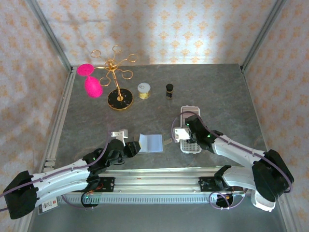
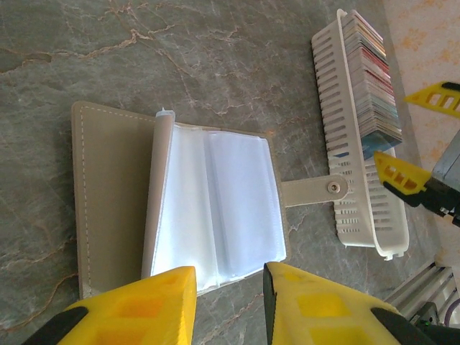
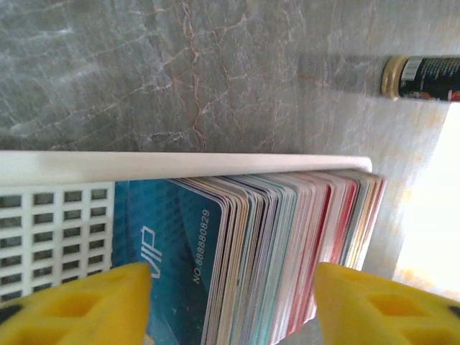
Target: Put the credit cards into the card holder
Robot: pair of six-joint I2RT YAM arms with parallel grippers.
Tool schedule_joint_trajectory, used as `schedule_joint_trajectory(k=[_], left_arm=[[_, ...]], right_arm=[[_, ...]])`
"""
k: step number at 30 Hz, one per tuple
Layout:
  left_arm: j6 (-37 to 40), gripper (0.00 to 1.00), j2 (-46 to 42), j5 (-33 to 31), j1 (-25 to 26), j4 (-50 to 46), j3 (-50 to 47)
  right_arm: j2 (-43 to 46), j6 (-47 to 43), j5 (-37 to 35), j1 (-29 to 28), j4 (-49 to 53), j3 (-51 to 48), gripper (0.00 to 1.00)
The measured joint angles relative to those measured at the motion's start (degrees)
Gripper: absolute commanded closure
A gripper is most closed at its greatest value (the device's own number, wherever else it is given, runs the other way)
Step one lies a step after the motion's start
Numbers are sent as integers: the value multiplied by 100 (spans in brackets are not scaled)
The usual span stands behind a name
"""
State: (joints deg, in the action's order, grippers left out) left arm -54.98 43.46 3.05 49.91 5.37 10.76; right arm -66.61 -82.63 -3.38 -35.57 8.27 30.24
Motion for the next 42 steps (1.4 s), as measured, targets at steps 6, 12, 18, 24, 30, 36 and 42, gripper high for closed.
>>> schedule_joint_trajectory(k=[6,12,18,24,30,36,42], left_arm=[[-4,69,0,0,0,0,0],[-44,69,0,9,0,4,-2],[-44,68,0,85,0,4,-2],[-42,68,0,103,0,4,-2],[-44,69,0,103,0,11,-2],[-44,69,0,105,0,39,-2],[-44,69,2,105,0,44,-2]], right_arm=[[-223,31,-39,13,-42,48,24],[-511,127,-105,46,-103,184,41],[-511,184,-68,50,-39,203,52],[-282,179,-35,48,-17,107,65],[-243,188,2,48,-7,70,76],[-212,205,35,48,-7,61,82],[-199,249,26,50,-17,61,86]])
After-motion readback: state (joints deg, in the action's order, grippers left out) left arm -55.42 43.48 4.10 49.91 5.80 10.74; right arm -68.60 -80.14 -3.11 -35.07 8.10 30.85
